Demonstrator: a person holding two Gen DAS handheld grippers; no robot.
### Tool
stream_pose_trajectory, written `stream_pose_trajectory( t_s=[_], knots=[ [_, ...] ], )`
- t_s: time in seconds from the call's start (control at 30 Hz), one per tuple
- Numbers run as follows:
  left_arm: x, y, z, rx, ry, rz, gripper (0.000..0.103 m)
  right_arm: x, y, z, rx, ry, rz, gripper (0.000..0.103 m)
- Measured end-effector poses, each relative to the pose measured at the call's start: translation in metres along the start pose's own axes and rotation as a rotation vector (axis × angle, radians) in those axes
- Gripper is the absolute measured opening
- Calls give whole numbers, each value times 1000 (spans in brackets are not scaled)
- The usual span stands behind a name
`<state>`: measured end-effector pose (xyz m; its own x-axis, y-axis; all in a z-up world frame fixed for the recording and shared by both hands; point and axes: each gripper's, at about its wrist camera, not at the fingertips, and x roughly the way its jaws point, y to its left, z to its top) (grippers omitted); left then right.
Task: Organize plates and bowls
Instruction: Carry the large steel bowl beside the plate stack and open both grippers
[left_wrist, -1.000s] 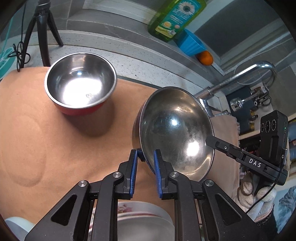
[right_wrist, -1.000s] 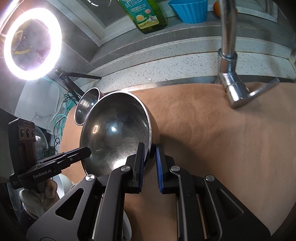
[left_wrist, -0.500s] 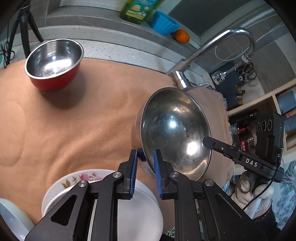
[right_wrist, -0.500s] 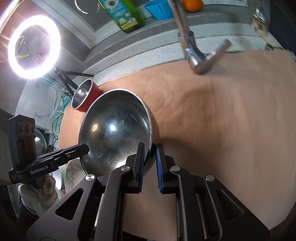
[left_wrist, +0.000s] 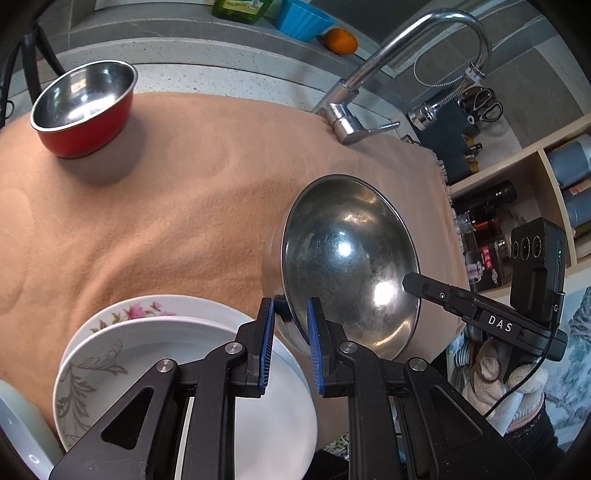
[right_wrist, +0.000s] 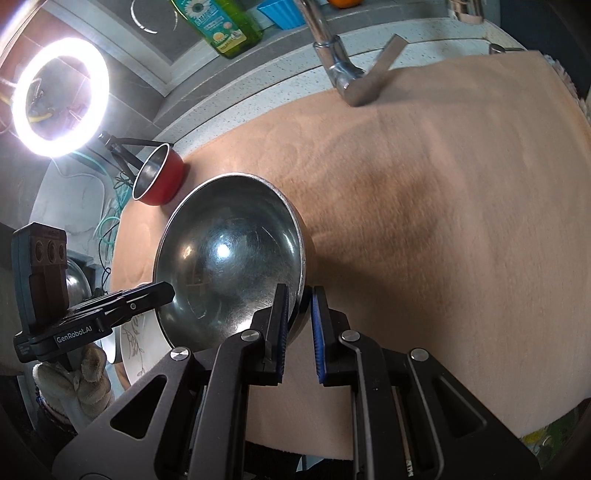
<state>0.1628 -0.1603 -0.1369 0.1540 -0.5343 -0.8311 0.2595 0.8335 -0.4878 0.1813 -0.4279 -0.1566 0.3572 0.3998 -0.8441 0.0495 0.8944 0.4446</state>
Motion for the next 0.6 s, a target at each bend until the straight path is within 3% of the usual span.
stream_pose_trajectory(
  t_s=[0.6],
  knots=[
    [9, -6, -5, 34, 14, 26, 16, 5, -7, -12, 12, 19, -10, 13]
  ],
)
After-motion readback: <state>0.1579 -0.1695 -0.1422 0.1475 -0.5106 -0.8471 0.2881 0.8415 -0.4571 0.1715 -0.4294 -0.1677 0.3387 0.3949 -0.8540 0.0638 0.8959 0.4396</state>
